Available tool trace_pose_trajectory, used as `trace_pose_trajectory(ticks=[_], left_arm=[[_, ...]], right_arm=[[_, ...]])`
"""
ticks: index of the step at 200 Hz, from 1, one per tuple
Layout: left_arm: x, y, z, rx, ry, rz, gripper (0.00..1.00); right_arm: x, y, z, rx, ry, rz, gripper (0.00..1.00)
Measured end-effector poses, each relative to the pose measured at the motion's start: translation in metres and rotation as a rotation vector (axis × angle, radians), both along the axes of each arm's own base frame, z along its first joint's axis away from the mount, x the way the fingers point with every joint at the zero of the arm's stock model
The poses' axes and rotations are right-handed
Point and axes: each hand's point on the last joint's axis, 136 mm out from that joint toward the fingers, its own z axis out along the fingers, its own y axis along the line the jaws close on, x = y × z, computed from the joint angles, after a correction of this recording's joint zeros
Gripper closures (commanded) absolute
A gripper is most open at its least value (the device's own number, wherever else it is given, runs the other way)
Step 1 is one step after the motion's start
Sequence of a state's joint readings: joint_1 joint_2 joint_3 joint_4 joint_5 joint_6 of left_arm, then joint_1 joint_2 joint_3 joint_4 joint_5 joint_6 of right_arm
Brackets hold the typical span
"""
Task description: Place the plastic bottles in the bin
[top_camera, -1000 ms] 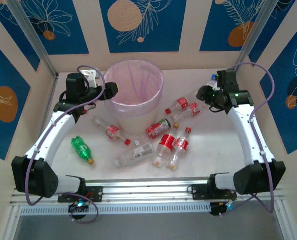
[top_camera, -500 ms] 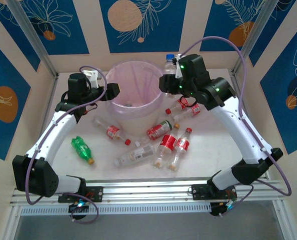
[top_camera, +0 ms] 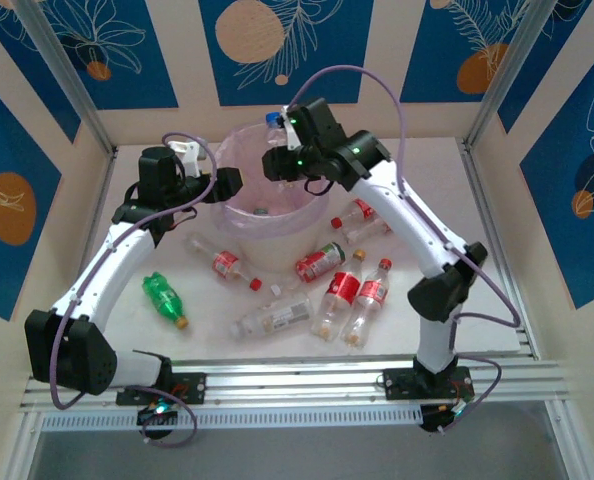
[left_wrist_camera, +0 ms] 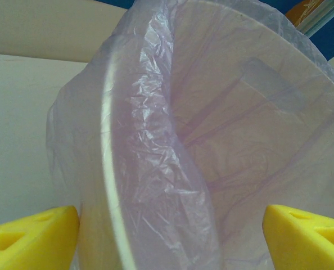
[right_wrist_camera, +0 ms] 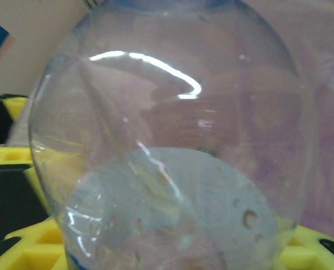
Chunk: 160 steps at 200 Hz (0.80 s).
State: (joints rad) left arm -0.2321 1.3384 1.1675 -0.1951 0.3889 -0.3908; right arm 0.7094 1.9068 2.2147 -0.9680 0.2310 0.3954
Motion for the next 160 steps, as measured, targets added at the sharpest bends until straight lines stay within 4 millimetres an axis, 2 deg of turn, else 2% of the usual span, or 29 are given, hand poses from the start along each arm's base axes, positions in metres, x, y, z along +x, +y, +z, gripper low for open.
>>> trace_pose_trajectory(ticks=[31, 70, 119, 160], left_arm=[[0.000, 0.000, 0.000, 0.002, -0.002, -0.001, 0.16], [0.000, 0.000, 0.000, 0.002, -0.002, -0.001, 0.16], [0.000, 0.000, 0.000, 0.003, -0.003, -0.002, 0.16], [0.000, 0.000, 0.000, 0.005, -0.004, -0.001, 0.16]], right_arm=[[0.010, 0.017, -0.055, -0.065, 0.113, 0.029, 0.50], [0.017, 0.023, -0.112, -0.134, 0.231, 0.038, 0.49], [0.034, 0.023, -0.154, -0.167, 0.300, 0.025, 0.46], [0.040, 0.019, -0.191, -0.208, 0.357, 0.011, 0.45]])
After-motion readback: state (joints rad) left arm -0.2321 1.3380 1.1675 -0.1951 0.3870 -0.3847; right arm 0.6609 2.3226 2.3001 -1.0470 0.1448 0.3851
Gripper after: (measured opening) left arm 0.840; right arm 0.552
